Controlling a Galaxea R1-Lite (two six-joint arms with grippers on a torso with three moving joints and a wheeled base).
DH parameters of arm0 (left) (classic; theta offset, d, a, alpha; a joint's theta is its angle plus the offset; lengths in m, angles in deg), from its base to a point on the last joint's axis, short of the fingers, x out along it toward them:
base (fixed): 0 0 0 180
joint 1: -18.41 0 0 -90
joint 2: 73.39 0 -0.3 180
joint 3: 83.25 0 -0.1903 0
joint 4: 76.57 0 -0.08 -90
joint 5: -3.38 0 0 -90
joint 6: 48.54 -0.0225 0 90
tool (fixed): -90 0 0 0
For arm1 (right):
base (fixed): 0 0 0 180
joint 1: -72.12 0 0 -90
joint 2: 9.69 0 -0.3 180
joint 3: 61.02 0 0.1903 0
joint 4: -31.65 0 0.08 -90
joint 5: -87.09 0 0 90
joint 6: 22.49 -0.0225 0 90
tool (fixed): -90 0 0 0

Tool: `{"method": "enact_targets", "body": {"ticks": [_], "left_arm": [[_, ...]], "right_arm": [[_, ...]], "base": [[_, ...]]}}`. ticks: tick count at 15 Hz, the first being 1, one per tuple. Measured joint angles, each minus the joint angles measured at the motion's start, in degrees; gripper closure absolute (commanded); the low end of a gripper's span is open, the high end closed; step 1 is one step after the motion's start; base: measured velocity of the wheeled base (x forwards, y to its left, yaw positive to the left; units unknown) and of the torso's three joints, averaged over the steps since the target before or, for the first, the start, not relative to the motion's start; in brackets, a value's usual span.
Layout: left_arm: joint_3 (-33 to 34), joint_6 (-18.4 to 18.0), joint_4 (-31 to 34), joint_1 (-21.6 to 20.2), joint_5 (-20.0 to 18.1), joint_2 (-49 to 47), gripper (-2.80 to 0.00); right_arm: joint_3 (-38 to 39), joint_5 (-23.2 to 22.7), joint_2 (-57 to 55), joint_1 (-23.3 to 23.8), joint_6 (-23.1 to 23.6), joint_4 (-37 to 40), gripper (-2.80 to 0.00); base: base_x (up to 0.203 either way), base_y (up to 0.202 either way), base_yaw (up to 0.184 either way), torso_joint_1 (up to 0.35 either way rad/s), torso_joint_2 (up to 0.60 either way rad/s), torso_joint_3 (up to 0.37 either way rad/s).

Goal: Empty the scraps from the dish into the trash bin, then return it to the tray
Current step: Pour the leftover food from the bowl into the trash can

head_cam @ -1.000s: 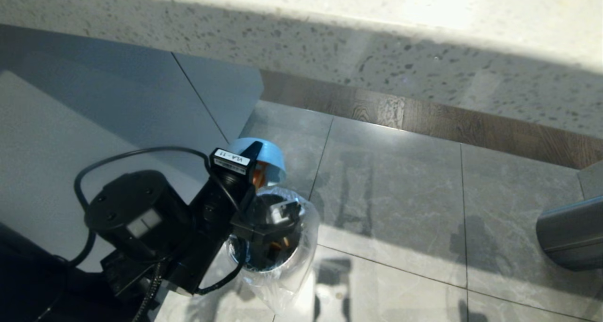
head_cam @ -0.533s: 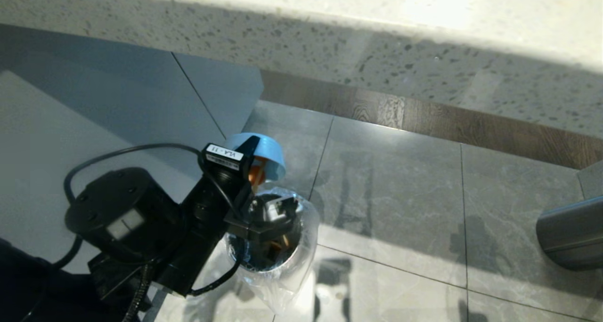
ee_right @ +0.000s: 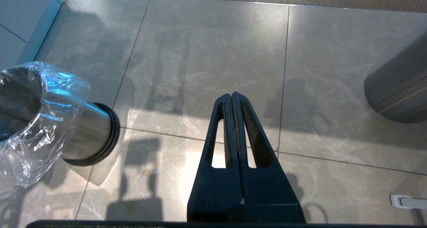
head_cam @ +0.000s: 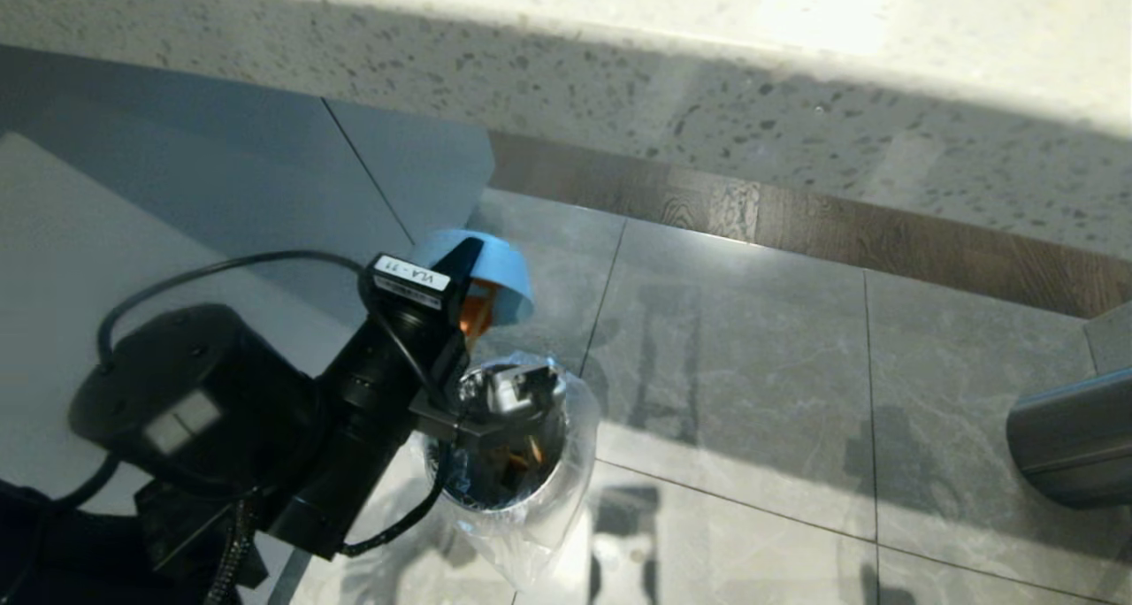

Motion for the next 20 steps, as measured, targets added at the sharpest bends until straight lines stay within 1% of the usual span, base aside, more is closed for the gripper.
{"method": "enact_targets", "body": {"ticks": [3,5,14,16,18,20], "left_arm": [[-0.9,-2.9,0.0,0.5,-0.8,1.7,0.0],[-1.0,-4.2,0.0,0.8,-1.6,2.6,0.0],[-0.4,-4.5,0.1,1.5,-1.7,5.1,0.0],[-1.1,-5.4,0.0,1.8,-1.8,6.1,0.0],[-0.2,-6.6,0.0,2.2,-1.9,7.3,0.0],[0.4,-7.0,0.0,2.5,-1.9,8.3,0.0]], "right_arm": [[0.0,0.0,0.0,0.0,0.0,0.0,0.0],[0.0,0.0,0.0,0.0,0.0,0.0,0.0],[0.0,0.0,0.0,0.0,0.0,0.0,0.0],[0.0,0.0,0.0,0.0,0.0,0.0,0.0],[0.0,0.0,0.0,0.0,0.0,0.0,0.0],[0.0,0.0,0.0,0.0,0.0,0.0,0.0]], "base": [[0.0,0.0,0.0,0.0,0.0,0.0],[0.0,0.0,0.0,0.0,0.0,0.0],[0.0,0.0,0.0,0.0,0.0,0.0],[0.0,0.0,0.0,0.0,0.0,0.0],[0.0,0.0,0.0,0.0,0.0,0.0],[0.0,0.0,0.0,0.0,0.0,0.0]]}}
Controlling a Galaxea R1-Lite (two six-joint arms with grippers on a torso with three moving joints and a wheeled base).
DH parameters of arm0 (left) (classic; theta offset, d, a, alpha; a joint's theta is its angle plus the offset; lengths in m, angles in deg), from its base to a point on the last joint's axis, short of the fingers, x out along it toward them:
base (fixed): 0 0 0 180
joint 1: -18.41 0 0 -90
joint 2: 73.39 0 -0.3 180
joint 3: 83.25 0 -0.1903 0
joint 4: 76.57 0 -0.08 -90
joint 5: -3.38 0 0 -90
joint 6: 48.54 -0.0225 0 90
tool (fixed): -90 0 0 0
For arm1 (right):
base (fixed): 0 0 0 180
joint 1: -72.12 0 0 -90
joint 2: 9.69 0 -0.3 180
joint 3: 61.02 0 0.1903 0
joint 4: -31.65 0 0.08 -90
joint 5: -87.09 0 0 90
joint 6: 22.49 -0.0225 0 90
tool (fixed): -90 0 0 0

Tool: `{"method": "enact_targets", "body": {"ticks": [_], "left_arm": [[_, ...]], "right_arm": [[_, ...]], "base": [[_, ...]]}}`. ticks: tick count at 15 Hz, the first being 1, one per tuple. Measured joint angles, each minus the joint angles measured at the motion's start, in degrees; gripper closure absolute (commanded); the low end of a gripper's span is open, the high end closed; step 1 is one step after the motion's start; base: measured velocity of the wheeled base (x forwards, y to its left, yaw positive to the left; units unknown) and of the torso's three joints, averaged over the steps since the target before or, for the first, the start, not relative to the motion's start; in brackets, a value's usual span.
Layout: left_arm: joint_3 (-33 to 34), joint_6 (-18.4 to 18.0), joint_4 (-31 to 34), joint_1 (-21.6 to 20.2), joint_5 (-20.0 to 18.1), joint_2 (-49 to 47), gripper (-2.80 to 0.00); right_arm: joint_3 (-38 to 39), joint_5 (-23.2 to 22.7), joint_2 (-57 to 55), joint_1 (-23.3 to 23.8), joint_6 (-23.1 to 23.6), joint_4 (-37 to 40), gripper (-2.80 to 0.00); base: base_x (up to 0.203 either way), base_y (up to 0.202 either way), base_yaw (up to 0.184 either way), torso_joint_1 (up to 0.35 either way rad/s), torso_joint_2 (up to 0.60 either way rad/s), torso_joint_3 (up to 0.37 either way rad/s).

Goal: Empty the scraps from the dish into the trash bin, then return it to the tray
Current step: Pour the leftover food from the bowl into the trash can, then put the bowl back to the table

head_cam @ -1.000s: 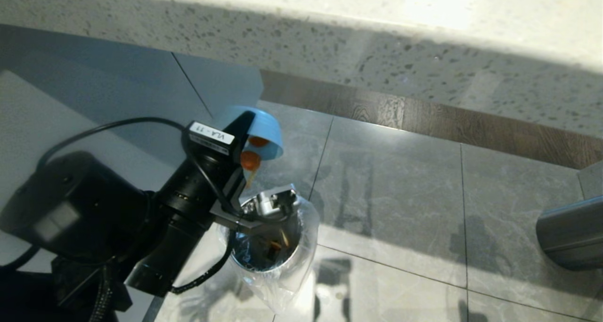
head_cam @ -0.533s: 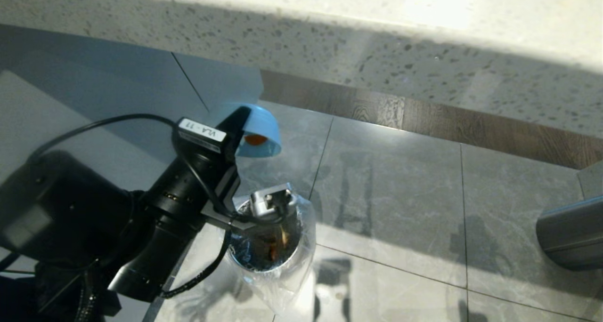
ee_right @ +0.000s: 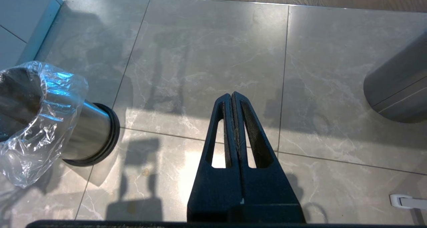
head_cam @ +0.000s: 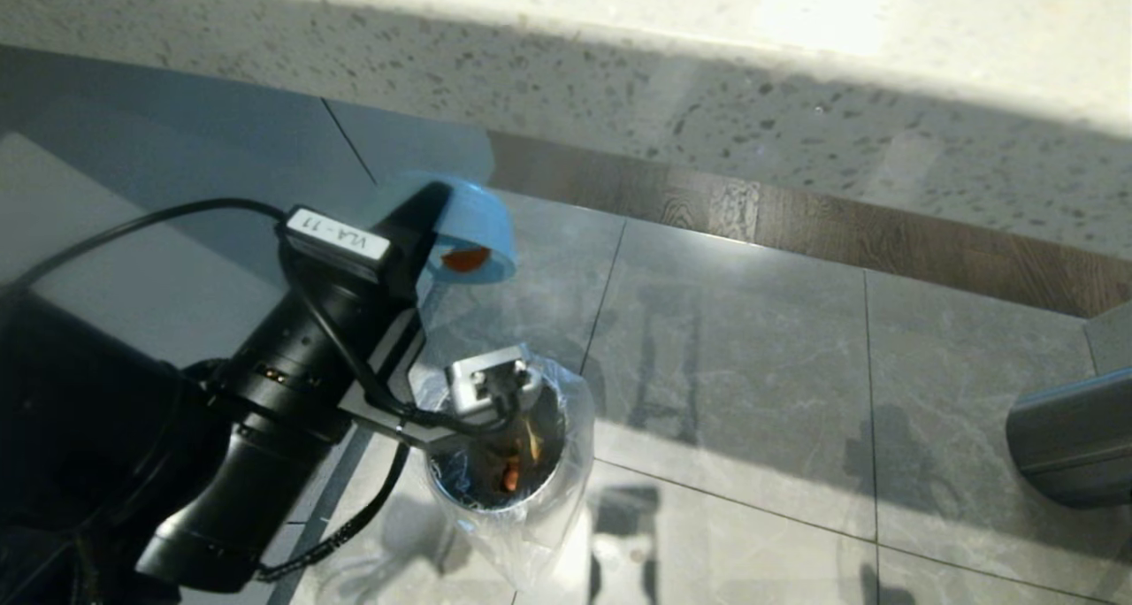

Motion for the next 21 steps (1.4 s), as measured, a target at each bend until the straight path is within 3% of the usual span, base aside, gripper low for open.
{"method": "enact_targets", "body": {"ticks": [16,18,21], "left_arm": [[3.8,-2.0,0.0,1.6,-0.6,2.8,0.0],[6.1,-0.8,0.0,1.4,-0.2,2.6,0.0],[13.1,6.0,0.1,0.9,2.5,2.5,0.0]], "right_arm": [[0.0,0.0,0.0,0.0,0.0,0.0,0.0],[0.0,0.0,0.0,0.0,0.0,0.0,0.0],[0.0,0.0,0.0,0.0,0.0,0.0,0.0]], "base": [[0.0,0.0,0.0,0.0,0.0,0.0],[0.0,0.0,0.0,0.0,0.0,0.0],[0.0,0.0,0.0,0.0,0.0,0.0]]}}
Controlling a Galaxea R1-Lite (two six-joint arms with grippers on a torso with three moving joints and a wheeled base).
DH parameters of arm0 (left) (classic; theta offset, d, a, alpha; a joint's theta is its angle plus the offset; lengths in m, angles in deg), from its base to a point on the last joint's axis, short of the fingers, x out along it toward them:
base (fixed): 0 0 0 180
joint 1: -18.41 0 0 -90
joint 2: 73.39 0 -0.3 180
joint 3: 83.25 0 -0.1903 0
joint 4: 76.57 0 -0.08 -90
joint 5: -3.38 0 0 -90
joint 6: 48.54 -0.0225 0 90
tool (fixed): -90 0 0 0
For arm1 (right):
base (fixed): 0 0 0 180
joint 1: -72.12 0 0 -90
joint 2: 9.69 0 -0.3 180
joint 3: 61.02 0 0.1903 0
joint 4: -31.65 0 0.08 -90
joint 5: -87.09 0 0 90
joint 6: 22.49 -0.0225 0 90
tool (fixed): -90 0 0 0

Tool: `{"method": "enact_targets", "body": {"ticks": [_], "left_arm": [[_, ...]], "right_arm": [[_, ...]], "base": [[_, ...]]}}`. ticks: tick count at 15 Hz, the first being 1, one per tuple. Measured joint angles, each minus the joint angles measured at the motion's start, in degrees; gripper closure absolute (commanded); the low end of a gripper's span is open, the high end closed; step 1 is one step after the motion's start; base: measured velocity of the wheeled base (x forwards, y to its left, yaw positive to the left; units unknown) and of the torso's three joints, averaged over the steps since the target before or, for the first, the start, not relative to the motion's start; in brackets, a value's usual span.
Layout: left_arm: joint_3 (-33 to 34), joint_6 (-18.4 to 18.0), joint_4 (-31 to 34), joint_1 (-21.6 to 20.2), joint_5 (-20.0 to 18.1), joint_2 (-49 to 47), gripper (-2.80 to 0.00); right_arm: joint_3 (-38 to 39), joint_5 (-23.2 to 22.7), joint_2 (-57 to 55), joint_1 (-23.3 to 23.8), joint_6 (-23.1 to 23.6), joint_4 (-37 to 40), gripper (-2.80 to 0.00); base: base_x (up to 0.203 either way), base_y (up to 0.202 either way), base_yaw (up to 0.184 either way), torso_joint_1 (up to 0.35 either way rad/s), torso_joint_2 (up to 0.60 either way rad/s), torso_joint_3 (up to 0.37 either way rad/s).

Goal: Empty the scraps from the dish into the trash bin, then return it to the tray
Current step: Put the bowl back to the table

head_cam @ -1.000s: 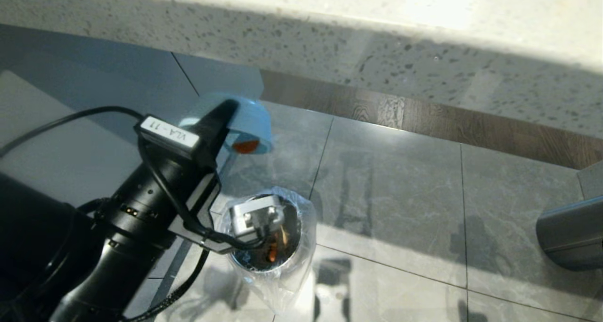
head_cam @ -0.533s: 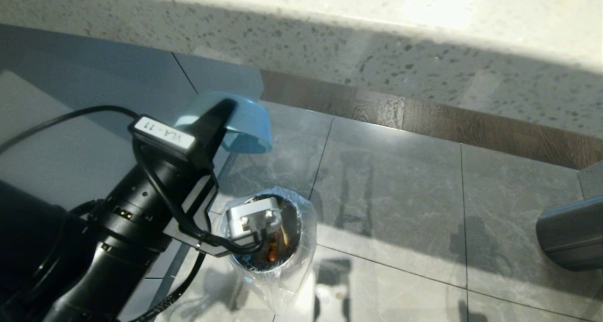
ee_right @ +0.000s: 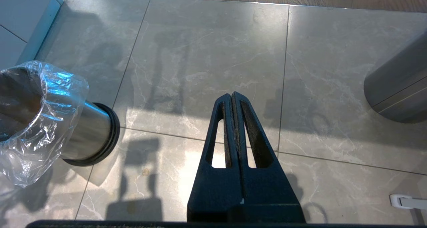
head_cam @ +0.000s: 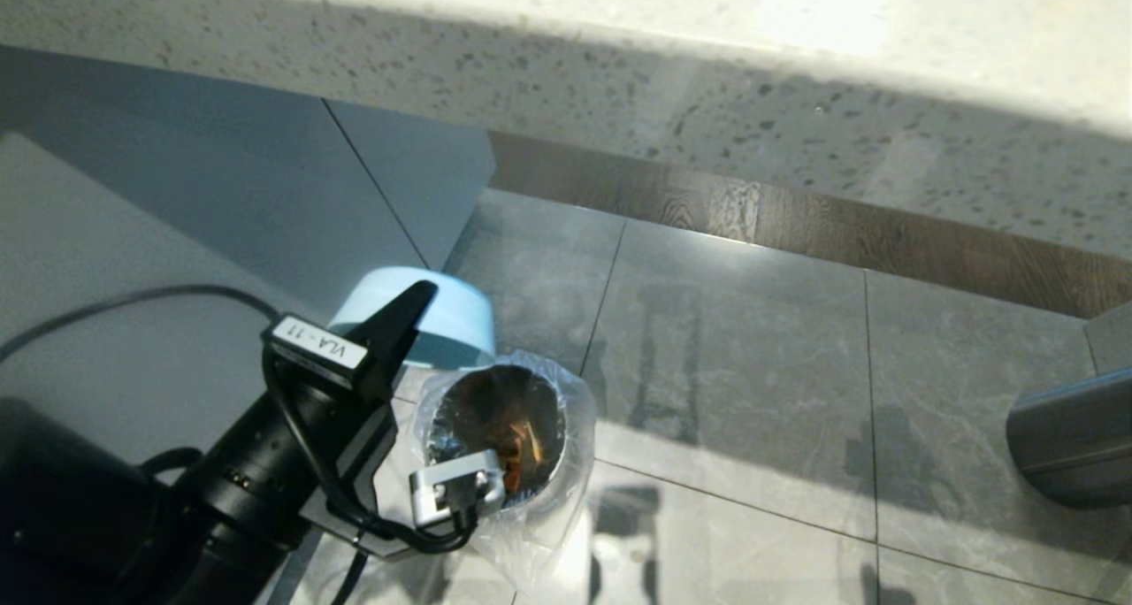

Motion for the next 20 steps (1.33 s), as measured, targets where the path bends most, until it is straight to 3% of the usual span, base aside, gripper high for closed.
{"method": "enact_targets", "body": {"ticks": [3,6,8,12,14,16,20], "left_arm": [[4.3,9.0,0.0,-2.5,2.3,2.5,0.0],[5.1,18.6,4.6,-7.9,2.6,7.4,0.0],[5.4,30.0,11.5,-12.4,2.7,11.5,0.0],[6.3,60.9,31.2,-20.0,1.9,22.1,0.0],[8.3,73.9,38.5,-23.0,2.1,29.0,0.0],[11.2,83.4,42.9,-26.4,2.2,36.3,0.0],[14.0,94.5,53.9,-35.7,-0.6,48.6,0.0]], "right_arm": [[0.0,0.0,0.0,0.0,0.0,0.0,0.0],[0.0,0.0,0.0,0.0,0.0,0.0,0.0],[0.0,0.0,0.0,0.0,0.0,0.0,0.0],[0.0,0.0,0.0,0.0,0.0,0.0,0.0],[0.0,0.0,0.0,0.0,0.0,0.0,0.0],[0.0,0.0,0.0,0.0,0.0,0.0,0.0],[0.0,0.0,0.0,0.0,0.0,0.0,0.0]], "base": [[0.0,0.0,0.0,0.0,0.0,0.0],[0.0,0.0,0.0,0.0,0.0,0.0],[0.0,0.0,0.0,0.0,0.0,0.0],[0.0,0.0,0.0,0.0,0.0,0.0],[0.0,0.0,0.0,0.0,0.0,0.0],[0.0,0.0,0.0,0.0,0.0,0.0],[0.0,0.0,0.0,0.0,0.0,0.0]]}}
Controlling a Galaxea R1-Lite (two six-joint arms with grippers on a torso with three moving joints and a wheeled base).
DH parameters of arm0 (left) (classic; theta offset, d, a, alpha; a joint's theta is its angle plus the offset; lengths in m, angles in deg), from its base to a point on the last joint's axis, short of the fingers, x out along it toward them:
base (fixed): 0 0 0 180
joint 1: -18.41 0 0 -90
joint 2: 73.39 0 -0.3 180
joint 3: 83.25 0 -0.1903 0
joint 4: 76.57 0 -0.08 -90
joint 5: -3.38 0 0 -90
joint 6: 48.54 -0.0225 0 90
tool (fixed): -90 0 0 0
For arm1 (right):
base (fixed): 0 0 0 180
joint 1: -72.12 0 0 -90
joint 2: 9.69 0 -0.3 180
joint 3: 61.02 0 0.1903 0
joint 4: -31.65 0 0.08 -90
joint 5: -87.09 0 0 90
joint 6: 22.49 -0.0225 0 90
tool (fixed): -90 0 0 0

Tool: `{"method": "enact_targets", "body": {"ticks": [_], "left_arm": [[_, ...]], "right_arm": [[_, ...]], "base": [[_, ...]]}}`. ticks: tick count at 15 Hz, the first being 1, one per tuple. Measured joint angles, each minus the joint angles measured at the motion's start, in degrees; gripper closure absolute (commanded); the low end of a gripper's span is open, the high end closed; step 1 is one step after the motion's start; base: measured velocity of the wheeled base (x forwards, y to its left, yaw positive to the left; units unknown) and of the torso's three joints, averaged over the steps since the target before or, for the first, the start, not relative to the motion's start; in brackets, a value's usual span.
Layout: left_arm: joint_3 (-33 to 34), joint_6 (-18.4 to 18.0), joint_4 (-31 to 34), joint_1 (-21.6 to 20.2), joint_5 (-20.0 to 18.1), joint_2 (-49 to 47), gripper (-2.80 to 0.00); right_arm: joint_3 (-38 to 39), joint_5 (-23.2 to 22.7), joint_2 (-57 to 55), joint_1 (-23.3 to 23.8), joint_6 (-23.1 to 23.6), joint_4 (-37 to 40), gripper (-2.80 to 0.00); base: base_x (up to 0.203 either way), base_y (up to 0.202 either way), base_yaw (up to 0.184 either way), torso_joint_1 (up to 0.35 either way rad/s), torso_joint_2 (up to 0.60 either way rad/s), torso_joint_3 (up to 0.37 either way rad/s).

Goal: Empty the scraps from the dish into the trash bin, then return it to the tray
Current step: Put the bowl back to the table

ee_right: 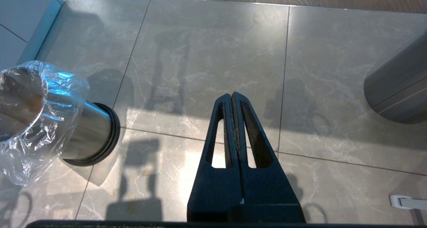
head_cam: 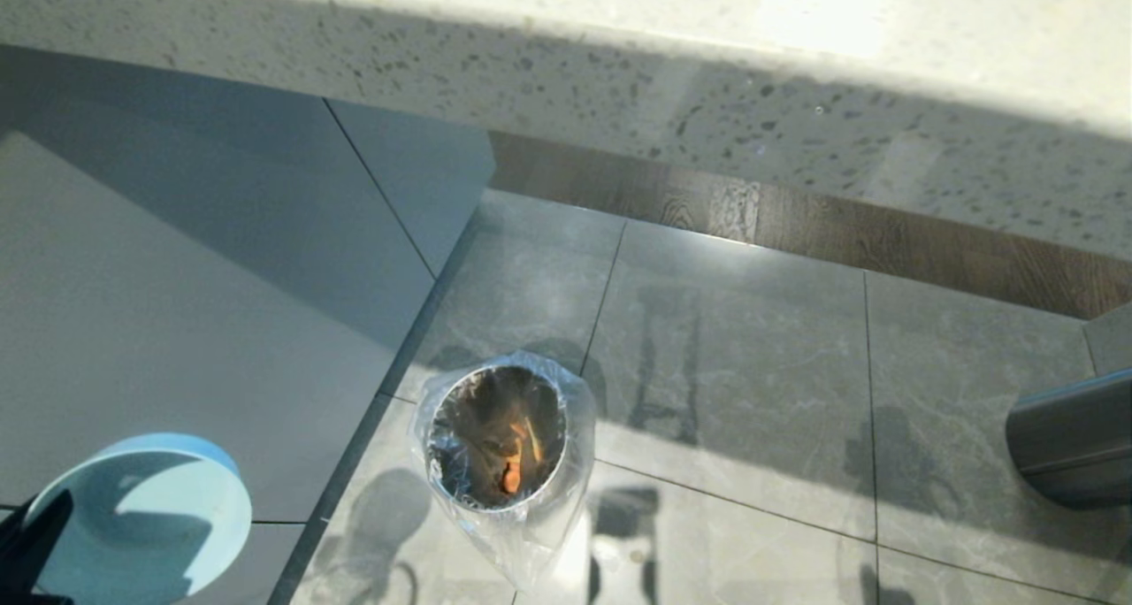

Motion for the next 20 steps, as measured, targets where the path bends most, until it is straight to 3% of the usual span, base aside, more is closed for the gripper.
{"method": "enact_targets", "body": {"ticks": [2,5,7,13,20], "left_arm": [[0.3,3.1,5.2,-4.5,-5.8,3.6,0.0],[0.4,6.8,11.7,-10.5,-18.2,8.3,0.0],[0.4,8.0,15.8,-12.5,-23.1,11.8,0.0],[0.4,11.2,29.2,-13.2,-23.9,23.8,0.0],[0.4,16.2,32.9,-12.1,-24.5,33.1,0.0]], "right_arm": [[0.0,0.0,0.0,0.0,0.0,0.0,0.0],[0.0,0.0,0.0,0.0,0.0,0.0,0.0],[0.0,0.0,0.0,0.0,0.0,0.0,0.0],[0.0,0.0,0.0,0.0,0.0,0.0,0.0],[0.0,0.0,0.0,0.0,0.0,0.0,0.0]], "base": [[0.0,0.0,0.0,0.0,0.0,0.0],[0.0,0.0,0.0,0.0,0.0,0.0],[0.0,0.0,0.0,0.0,0.0,0.0],[0.0,0.0,0.0,0.0,0.0,0.0],[0.0,0.0,0.0,0.0,0.0,0.0]]}}
